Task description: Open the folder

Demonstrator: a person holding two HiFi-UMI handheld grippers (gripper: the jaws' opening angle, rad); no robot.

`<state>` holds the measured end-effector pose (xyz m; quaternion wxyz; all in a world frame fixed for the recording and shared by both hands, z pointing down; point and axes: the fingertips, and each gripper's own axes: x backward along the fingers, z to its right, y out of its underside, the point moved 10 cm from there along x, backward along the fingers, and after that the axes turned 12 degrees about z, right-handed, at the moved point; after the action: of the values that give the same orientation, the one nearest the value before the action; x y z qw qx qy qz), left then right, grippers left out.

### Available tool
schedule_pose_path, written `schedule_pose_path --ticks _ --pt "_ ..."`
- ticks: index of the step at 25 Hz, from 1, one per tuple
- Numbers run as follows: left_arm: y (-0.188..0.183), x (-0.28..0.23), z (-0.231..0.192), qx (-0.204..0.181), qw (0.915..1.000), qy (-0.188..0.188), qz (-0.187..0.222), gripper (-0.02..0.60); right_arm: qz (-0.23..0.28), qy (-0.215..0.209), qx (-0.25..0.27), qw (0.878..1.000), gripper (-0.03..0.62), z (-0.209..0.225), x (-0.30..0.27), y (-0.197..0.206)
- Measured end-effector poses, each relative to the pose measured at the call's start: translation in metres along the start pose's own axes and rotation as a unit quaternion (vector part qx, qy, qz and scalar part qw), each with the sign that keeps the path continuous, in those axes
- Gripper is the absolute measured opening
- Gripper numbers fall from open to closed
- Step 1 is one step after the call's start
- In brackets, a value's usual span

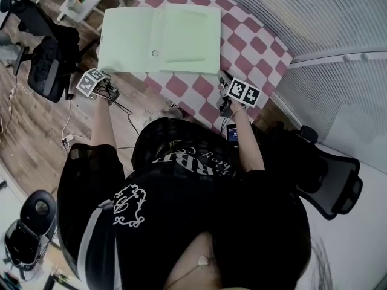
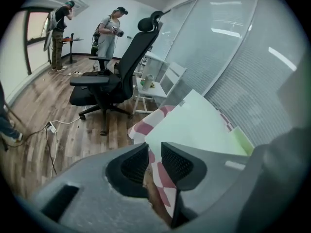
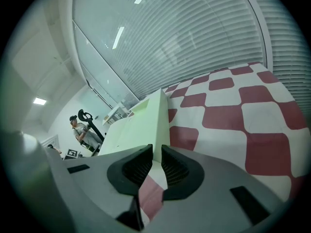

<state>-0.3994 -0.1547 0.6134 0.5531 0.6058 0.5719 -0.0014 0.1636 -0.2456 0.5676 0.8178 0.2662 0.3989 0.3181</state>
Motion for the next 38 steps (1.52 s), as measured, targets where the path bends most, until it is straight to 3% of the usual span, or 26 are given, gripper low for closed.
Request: schedule_pose_path --ticks 3,6,9,11,13,22,29,34,38 --pt "0.006 -0.004 -0.002 -0.027 0.9995 -0.010 -0.011 0.089 -0.004 0.001 0.003 1.000 0.051 0.000 0.000 0.001" --pt "0.004 0.001 -0.003 -0.010 0.9999 0.002 0.012 0.091 -0.006 -0.001 0.008 1.000 0.051 0.000 -0.001 -0.001" --pt "-0.002 0.017 -0.002 -0.001 0.9971 0.046 0.060 0.100 -0.002 -0.010 0.003 1.000 0.052 -0.004 0.005 -0.003" --pt "-0.008 0.031 -0.002 -0.001 0.9934 0.080 0.082 0.110 0.012 -0.039 0.007 0.999 0.061 -0.011 0.011 -0.007" --pt "-0.015 0.046 0.002 -0.013 0.9884 0.114 0.099 0.121 0.028 -0.071 0.015 0.997 0.137 -0.021 0.018 -0.012" --pt "-0.033 0.114 0.049 -0.026 0.9566 0.245 0.157 0.130 0.063 -0.131 0.060 0.988 0.153 -0.062 0.044 -0.024" --pt "-0.002 0.175 0.096 -0.165 0.9261 0.308 0.143 0.130 0.094 -0.173 0.058 0.979 0.153 -0.088 0.076 -0.025" --pt "0.021 0.214 0.121 -0.145 0.9105 0.358 0.148 0.130 0.116 -0.195 0.073 0.971 0.146 -0.104 0.100 -0.022" --pt "0.035 0.246 0.144 -0.161 0.8949 0.389 0.149 0.129 0.130 -0.208 0.098 0.964 0.067 -0.118 0.124 -0.015"
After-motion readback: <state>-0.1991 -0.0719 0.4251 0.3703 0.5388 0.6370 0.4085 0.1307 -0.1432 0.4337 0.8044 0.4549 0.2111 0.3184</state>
